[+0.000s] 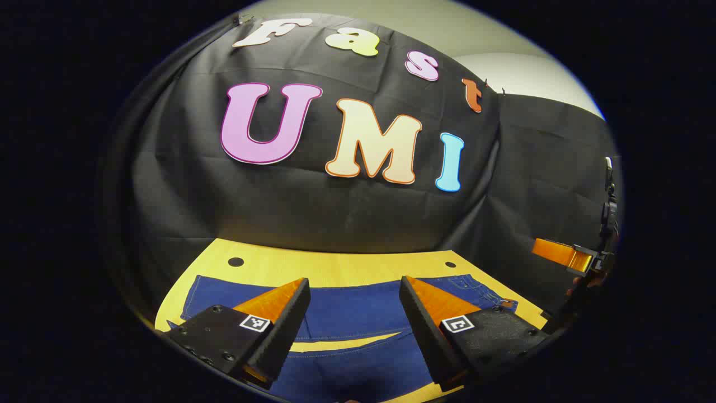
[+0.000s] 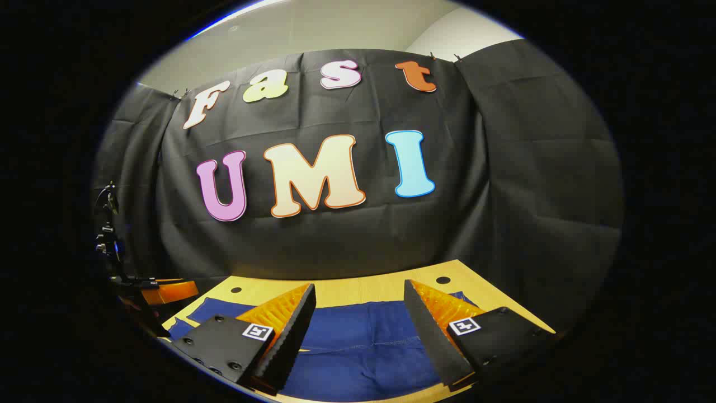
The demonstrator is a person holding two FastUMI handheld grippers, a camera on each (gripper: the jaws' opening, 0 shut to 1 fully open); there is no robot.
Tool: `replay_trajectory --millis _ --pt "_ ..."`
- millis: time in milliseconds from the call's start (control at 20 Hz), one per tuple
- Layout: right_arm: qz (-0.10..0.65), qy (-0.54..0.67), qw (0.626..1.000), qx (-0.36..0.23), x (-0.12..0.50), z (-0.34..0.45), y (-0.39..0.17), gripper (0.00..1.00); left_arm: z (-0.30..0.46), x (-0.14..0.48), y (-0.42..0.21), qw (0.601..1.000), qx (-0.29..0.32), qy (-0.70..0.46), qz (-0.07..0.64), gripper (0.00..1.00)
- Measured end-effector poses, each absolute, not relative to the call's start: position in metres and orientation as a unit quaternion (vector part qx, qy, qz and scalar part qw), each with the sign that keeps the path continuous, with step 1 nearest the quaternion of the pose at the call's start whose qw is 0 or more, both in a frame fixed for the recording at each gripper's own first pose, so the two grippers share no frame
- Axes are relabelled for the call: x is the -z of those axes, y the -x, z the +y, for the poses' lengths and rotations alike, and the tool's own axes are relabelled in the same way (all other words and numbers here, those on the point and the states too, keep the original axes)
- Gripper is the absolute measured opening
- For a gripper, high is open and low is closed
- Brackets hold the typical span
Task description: Grasp the waist and the cuffs of the jeans and fold them to make the two legs overlap; first hold the waist and fold one-third of the jeans toward the cuffs, then hold the cuffs and fold the remaining one-third in the same direction to finish folding.
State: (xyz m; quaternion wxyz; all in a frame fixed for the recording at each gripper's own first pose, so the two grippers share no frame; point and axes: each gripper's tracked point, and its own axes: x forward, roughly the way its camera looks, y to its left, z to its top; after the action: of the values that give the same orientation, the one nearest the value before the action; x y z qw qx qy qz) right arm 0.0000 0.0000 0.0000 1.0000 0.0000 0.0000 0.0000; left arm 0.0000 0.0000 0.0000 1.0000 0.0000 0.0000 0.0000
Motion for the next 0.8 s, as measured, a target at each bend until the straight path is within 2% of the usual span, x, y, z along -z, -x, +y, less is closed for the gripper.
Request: replay_trajectory --millis 50,100,300,800 --pt "0.003 0.003 1.0 0.002 0.003 -0.002 0.0 0.94 -0.002 0.002 0.0 1.0 0.005 0.003 0.002 0.95" --pt "0.007 0.005 1.0 0.002 0.004 -0.003 -0.001 0.98 -0.002 0.006 -0.001 1.0 0.009 0.004 0.006 0.95" --pt "0.017 -0.002 1.0 0.007 0.012 -0.007 -0.002 0.98 0.005 0.027 -0.005 1.0 0.013 -0.002 0.028 0.95" --pt "0.062 0.011 0.998 -0.003 0.04 -0.004 -0.005 0.98 0.037 0.1 0.004 0.987 0.08 -0.059 0.123 0.95"
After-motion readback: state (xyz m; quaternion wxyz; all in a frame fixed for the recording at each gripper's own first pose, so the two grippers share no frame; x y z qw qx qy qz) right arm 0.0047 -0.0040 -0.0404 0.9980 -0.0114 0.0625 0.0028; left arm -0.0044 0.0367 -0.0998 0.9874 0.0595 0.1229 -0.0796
